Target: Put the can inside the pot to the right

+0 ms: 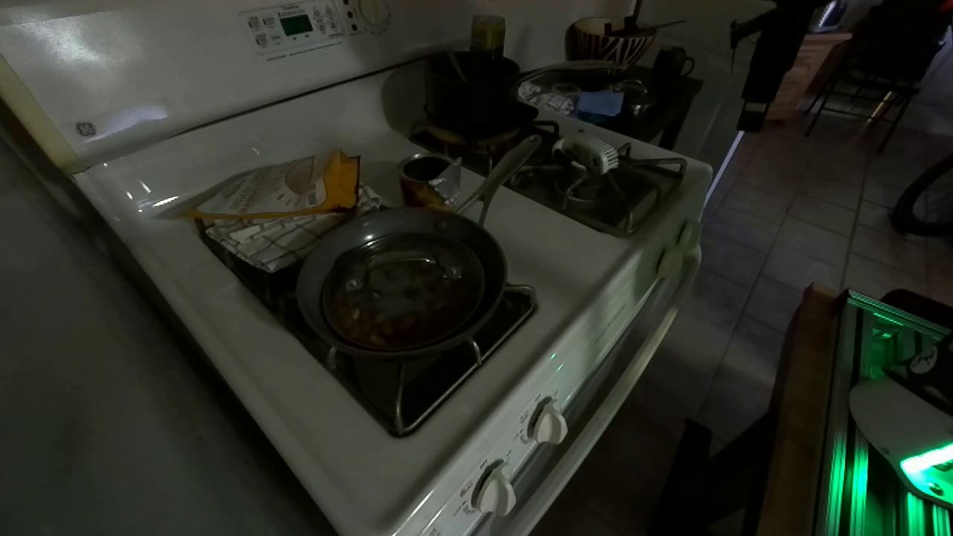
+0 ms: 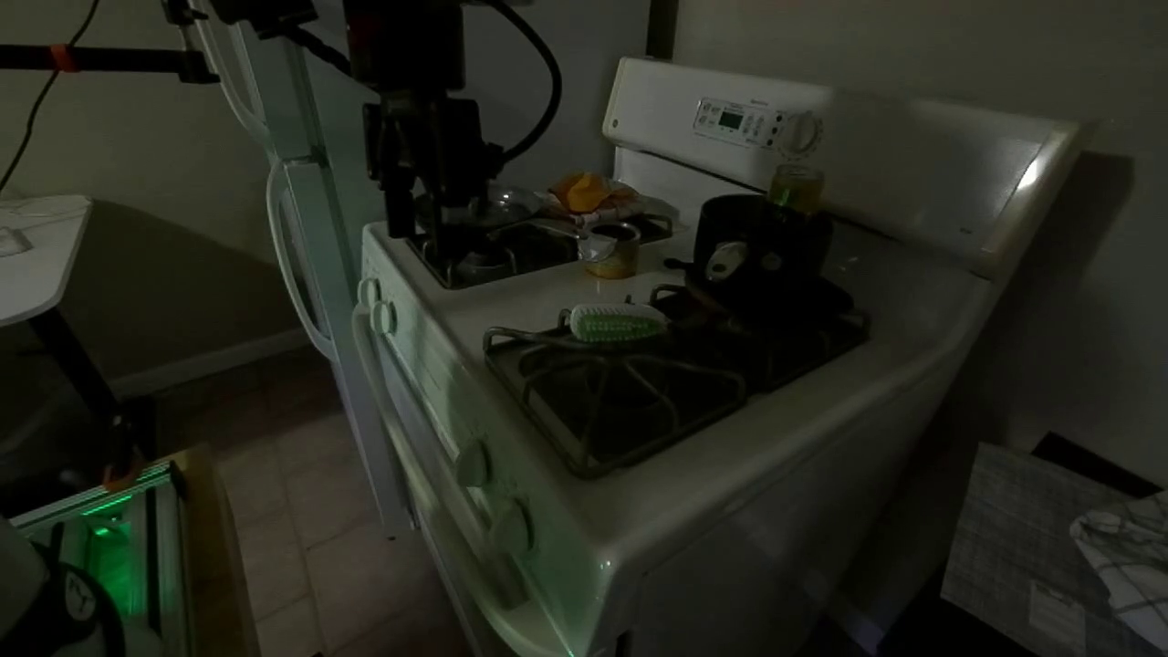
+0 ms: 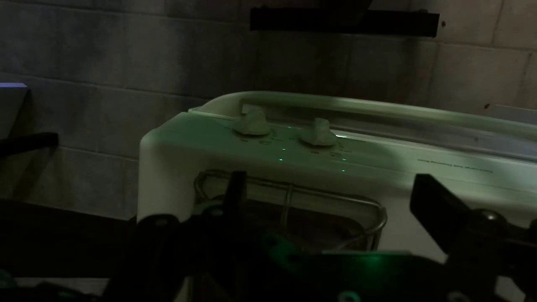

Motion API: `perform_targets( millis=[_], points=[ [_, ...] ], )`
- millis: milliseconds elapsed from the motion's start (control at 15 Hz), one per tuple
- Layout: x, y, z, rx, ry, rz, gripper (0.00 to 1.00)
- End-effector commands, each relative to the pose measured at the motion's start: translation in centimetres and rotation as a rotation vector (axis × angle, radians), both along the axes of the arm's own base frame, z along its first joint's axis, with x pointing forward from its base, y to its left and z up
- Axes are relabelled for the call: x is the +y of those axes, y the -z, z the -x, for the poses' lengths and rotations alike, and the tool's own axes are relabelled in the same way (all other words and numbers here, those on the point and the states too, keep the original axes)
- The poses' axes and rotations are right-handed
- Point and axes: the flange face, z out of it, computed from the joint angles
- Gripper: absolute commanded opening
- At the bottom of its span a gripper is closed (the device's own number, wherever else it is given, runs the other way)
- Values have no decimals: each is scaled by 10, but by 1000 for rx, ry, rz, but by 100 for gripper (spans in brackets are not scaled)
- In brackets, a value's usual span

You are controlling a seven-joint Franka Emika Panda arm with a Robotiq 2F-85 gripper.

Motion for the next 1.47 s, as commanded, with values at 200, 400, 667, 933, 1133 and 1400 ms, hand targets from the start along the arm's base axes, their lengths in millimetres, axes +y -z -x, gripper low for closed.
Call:
perform_targets(
  millis=[200, 400, 667, 933, 1133, 1400],
  points=[
    [0, 0, 0, 1, 0, 0, 100],
    [0, 0, 0, 1, 0, 0, 100],
    [0, -2, -3, -1, 14, -21, 100],
    [13, -27, -30, -61, 194, -175, 100],
    [32, -50, -54, -133, 321, -261, 100],
    [70, -58, -98, -297, 493, -329, 100]
  ],
)
